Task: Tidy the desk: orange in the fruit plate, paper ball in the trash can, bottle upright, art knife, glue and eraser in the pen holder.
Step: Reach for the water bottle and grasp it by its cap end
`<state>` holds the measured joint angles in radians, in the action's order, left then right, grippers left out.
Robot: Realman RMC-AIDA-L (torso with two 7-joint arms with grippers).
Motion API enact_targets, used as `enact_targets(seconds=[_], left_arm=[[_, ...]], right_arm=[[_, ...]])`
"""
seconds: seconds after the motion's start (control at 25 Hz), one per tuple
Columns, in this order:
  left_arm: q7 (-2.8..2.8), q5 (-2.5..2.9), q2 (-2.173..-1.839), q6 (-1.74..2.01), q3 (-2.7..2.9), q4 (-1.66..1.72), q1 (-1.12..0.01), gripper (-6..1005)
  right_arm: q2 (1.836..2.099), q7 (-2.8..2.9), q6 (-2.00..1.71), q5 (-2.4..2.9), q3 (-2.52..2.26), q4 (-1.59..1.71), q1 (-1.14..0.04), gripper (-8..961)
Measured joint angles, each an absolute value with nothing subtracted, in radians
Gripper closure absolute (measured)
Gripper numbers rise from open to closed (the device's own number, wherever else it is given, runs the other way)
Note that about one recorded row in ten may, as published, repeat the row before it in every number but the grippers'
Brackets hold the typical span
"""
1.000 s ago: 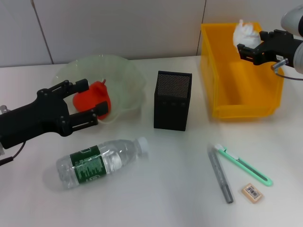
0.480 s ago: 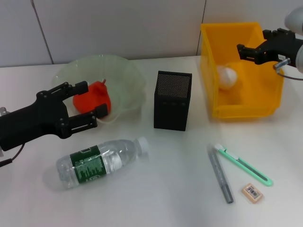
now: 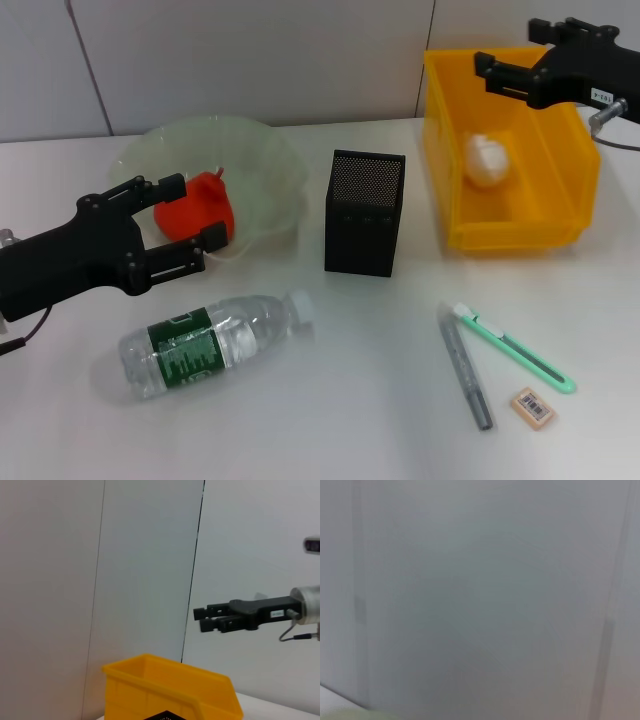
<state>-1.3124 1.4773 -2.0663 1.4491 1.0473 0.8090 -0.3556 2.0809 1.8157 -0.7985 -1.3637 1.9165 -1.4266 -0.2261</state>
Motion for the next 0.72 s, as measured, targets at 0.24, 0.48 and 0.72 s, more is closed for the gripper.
enact_targets(seconds=[0.24, 0.48, 0.72], left_arm=[[-1.311, 1.477, -2.066, 1.451, 1.048, 0.807, -0.356, 157], [-1.311, 1.477, -2.065, 1.452, 1.055, 0.815, -0.351, 157], [-1.31, 1.478, -2.062, 1.454, 1.065, 0.833, -0.344, 157]], right_arm=[[2.081, 1.61, -1.051, -1.582, 2.024, -1.343, -0.231, 187], [2.078, 1.4, -1.388, -1.659, 2.155, -1.205, -0.242, 187], [2.07, 1.369, -1.534, -1.604, 2.225, -1.124, -0.242, 187]])
